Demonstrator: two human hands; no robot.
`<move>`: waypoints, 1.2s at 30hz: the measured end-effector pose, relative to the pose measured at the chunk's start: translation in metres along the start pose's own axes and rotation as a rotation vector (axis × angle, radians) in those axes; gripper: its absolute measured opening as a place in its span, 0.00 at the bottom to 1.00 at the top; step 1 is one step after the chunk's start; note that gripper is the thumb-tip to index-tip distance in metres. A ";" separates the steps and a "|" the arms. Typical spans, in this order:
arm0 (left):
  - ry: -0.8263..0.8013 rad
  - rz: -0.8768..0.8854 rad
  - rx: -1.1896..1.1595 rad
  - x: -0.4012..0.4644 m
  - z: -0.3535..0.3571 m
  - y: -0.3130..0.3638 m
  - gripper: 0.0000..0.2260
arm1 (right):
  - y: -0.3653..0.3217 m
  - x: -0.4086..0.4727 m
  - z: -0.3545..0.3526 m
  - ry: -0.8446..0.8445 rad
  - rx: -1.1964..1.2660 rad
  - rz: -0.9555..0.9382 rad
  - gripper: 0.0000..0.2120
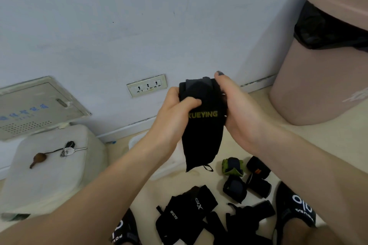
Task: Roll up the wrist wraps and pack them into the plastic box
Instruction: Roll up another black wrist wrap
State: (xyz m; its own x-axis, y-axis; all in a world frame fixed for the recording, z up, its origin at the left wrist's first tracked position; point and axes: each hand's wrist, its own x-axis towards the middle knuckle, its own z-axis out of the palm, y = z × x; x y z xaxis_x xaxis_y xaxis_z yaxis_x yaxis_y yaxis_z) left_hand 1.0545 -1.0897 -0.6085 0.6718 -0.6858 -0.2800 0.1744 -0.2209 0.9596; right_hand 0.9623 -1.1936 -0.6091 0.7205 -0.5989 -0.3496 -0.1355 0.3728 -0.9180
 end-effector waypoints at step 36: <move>-0.283 -0.186 -0.176 -0.004 -0.007 -0.012 0.17 | 0.001 -0.004 -0.025 -0.011 -0.050 0.029 0.11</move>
State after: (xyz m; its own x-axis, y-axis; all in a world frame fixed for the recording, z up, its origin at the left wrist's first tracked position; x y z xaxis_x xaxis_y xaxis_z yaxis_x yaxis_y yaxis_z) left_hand 1.0545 -1.0797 -0.6183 0.3958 -0.8153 -0.4227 0.4118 -0.2538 0.8752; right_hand 0.9428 -1.2087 -0.6132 0.7232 -0.5801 -0.3748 -0.1901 0.3545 -0.9155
